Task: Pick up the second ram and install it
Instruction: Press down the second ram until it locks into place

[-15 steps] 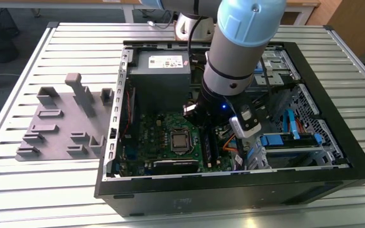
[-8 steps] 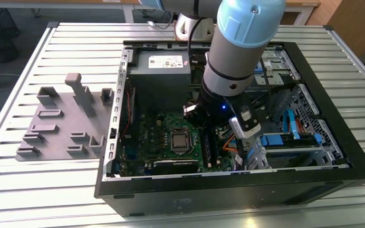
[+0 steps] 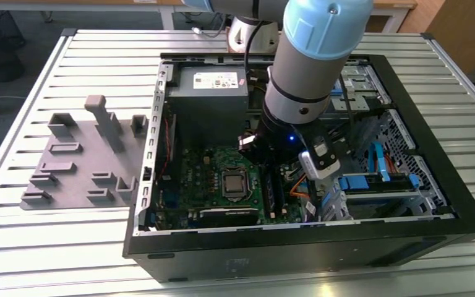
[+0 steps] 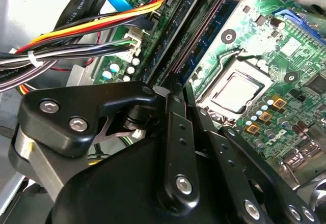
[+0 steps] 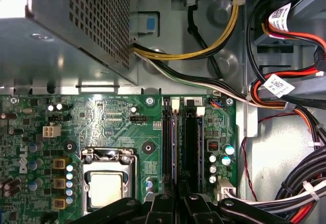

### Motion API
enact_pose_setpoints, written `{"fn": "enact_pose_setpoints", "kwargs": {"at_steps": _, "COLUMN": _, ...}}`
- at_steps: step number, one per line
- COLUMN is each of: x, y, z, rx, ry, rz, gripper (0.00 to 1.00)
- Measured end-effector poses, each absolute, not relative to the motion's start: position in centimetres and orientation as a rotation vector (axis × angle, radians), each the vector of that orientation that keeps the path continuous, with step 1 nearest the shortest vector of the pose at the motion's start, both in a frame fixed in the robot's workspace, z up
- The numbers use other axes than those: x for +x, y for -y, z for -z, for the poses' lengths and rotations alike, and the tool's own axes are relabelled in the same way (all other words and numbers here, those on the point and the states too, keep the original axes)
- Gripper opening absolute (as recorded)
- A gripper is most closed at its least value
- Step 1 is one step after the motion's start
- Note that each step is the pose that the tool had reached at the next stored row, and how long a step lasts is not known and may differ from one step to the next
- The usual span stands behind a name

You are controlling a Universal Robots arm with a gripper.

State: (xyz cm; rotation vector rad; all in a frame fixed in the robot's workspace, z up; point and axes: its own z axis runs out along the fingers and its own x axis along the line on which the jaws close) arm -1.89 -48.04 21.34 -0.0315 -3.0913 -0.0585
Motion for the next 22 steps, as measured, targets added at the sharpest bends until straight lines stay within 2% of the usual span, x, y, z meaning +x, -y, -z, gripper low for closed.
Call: {"fn": "enact_pose_setpoints", "kwargs": {"at_steps": 22, "x": -1.89, "y": 48.06, "z": -20.97, "rx": -0.055, "ry": 3.091, "rz": 0.059, "gripper": 0.14}}
